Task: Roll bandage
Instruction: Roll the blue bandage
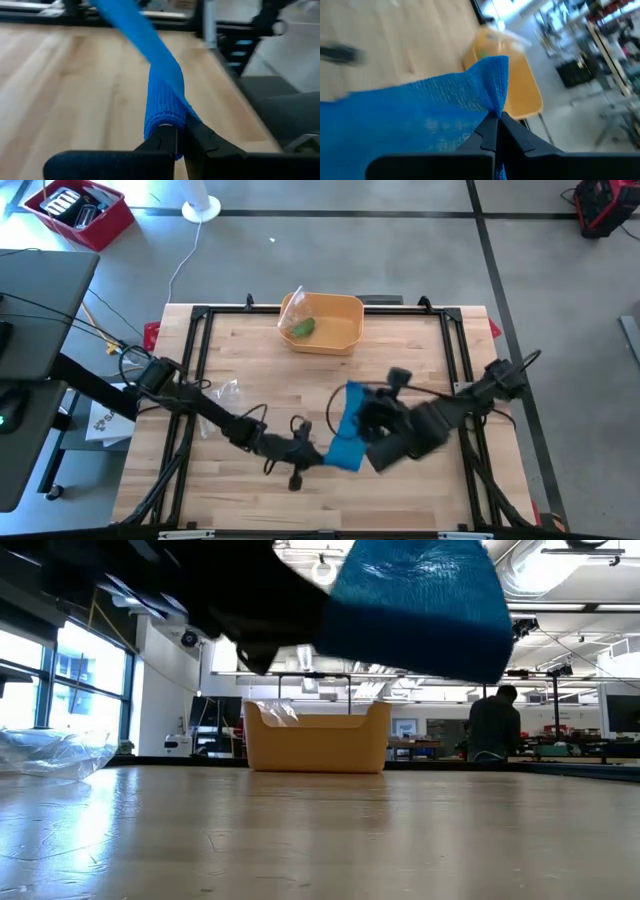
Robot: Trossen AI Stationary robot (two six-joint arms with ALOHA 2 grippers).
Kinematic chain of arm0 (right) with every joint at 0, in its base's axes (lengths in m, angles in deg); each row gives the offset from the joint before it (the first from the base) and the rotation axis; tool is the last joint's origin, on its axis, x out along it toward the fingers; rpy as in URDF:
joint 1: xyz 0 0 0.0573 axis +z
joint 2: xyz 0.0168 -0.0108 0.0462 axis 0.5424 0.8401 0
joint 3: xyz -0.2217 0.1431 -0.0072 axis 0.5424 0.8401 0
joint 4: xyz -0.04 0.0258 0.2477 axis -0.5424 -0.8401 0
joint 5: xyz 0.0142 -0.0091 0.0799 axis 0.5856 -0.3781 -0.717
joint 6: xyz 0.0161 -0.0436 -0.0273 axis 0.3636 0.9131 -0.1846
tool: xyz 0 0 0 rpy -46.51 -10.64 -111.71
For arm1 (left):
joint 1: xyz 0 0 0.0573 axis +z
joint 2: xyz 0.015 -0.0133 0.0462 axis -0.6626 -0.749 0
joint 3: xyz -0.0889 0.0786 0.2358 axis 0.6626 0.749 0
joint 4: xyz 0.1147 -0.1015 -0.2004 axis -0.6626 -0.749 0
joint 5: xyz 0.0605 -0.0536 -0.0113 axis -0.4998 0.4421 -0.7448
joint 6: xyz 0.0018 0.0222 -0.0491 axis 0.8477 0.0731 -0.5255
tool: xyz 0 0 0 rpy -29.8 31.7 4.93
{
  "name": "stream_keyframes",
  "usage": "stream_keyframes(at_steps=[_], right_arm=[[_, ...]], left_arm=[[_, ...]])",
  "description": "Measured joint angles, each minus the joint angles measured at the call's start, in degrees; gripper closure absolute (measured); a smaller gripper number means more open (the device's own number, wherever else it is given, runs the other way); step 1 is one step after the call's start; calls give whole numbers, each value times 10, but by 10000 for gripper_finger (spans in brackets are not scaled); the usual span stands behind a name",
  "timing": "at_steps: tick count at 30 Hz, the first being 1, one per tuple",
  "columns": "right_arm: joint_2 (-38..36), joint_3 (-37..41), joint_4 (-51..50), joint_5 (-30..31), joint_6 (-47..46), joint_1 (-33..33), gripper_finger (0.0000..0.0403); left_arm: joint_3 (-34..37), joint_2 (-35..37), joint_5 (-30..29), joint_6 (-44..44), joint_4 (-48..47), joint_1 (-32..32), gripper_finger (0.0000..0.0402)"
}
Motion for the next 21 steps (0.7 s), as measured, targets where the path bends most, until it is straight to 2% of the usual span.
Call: stream_keyframes(at_steps=[4, 8, 10, 12, 15, 19, 21], right_arm=[[-5, 100, 154, -91, 100, -57, 403], [-5, 221, 390, -215, 181, -90, 403], [-6, 284, 509, -270, 195, -93, 403], [-6, 340, 613, -313, 192, -91, 403], [-6, 411, 700, -350, 149, -76, 403], [-6, 500, 806, -366, 48, -38, 401], [-6, 537, 884, -368, 24, -21, 392]], left_arm=[[-13, 7, 0, 4, 31, -46, 394], [-22, 7, -7, 14, 74, -86, 394], [-23, 9, -35, 19, 80, -105, 394], [-23, 9, -65, 24, 84, -122, 394], [-22, 9, -114, 19, 83, -142, 394], [-18, 10, -165, 6, 74, -157, 394], [-18, 10, -170, 8, 76, -156, 394]])
